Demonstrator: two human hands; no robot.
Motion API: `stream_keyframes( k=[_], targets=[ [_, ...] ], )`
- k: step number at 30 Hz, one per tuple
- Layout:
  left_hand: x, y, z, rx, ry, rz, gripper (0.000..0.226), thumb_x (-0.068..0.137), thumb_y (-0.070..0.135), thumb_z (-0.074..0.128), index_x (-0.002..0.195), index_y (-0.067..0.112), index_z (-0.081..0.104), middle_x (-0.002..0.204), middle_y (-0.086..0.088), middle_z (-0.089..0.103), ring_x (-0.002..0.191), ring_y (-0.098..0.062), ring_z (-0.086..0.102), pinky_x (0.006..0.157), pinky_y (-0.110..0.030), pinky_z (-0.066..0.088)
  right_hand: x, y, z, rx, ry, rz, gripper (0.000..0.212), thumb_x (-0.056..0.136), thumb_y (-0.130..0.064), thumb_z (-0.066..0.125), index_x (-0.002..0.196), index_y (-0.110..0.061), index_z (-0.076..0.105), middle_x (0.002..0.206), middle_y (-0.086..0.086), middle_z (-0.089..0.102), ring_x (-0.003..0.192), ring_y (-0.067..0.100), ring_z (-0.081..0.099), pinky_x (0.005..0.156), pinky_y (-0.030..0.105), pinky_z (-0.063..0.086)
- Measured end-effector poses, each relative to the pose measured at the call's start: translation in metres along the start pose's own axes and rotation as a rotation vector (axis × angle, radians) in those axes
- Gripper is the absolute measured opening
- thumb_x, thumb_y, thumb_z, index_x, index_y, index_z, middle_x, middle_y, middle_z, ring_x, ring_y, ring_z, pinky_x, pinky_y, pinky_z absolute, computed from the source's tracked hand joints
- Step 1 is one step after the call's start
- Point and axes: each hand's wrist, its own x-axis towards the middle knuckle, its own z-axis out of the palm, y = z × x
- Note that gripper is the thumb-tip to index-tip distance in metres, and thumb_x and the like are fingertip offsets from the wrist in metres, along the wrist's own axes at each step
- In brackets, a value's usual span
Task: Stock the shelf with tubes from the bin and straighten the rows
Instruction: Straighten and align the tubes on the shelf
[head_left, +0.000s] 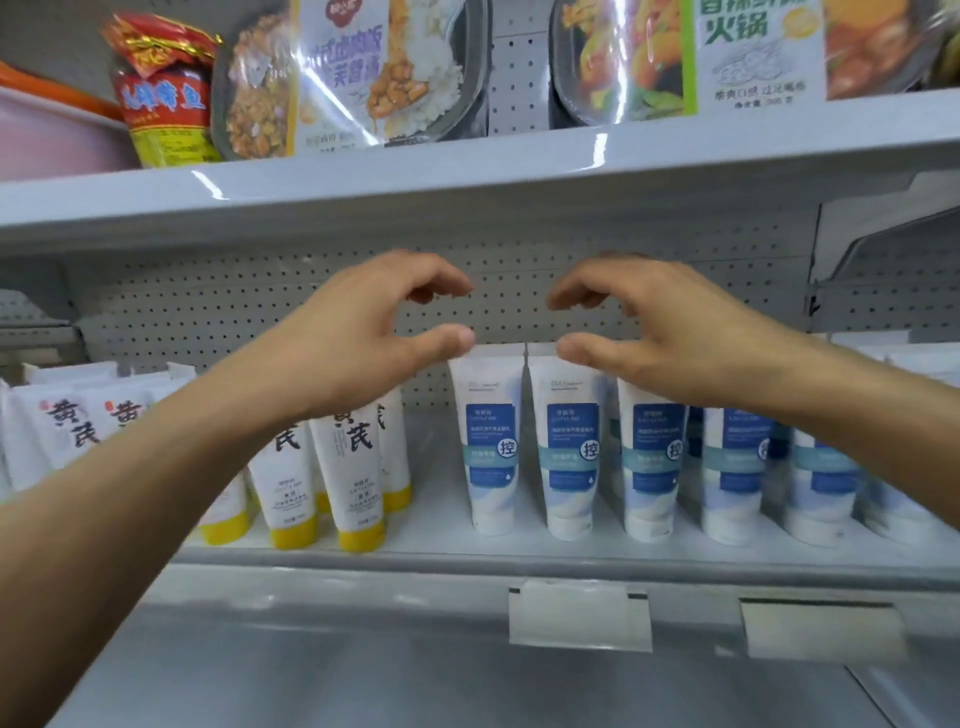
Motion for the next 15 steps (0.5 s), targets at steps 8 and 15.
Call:
stream_keyframes(
  k=[8,15],
  targets=[
    [-0.029,-0.053,-0.045,-0.077,-0.007,-0.126,0.016,0.091,0.033,0.061,0.106,0.037,0.068,0.103,0.026,0.066,0.095,0.012,0.059,0.090,-0.027,0.048,0.005,-0.040,0.010,0.114,0.026,-0.048,0.037,0.080,-0.049,0.052,0.109,-0.031,0.066,0.104,-0.021,0.063,0.099,-0.004,0.057,0.089,0.020,0.047],
    [-0.010,-0.121,-0.064,0.027,-0.221,-0.098,0.022,0.093,0.025,0.062,0.112,0.036,0.068,0.110,0.023,0.066,0.096,0.016,0.057,0.084,-0.009,0.042,0.073,-0.074,0.038,0.050,-0.123,-0.078,0.021,0.088,-0.040,0.061,0.108,-0.034,0.069,0.098,-0.023,0.066,0.093,-0.005,0.061,0.087,0.021,0.048]
  ],
)
